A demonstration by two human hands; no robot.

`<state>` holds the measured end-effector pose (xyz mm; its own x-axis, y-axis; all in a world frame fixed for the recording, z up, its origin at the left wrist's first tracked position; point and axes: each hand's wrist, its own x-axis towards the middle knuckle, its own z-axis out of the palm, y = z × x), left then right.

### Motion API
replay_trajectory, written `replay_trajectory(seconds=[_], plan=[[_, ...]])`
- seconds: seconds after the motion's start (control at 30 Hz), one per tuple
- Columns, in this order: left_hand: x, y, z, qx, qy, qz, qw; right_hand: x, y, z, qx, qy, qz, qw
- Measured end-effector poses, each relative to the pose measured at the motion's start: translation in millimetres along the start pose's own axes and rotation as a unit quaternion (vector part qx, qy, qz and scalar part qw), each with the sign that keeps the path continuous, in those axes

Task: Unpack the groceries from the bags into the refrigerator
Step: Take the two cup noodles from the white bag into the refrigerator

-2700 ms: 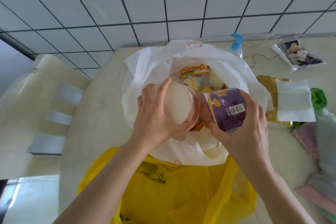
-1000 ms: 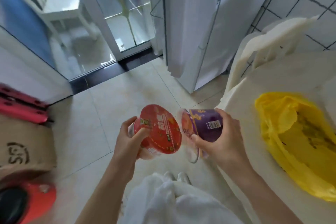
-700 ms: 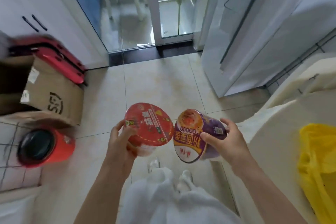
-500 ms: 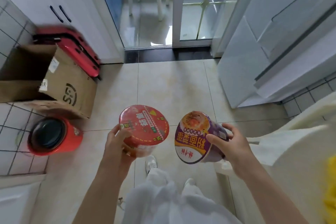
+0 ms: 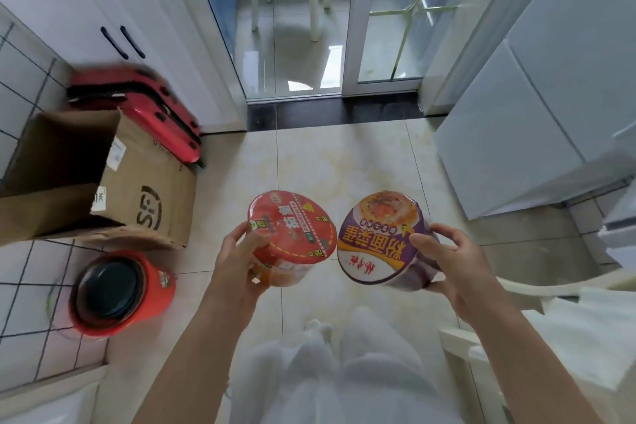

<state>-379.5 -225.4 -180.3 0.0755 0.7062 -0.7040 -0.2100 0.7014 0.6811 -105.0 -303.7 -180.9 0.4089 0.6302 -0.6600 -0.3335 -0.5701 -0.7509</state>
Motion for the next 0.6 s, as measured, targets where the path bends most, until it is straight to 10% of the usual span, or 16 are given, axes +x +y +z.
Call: replay_trajectory(seconds=[0.6], plan=[[182.1,147.6,193.1,0.070,-0.059,0.002,0.996,182.2,-154.2,-3.0,0.082,0.083,-0.004,0.993]])
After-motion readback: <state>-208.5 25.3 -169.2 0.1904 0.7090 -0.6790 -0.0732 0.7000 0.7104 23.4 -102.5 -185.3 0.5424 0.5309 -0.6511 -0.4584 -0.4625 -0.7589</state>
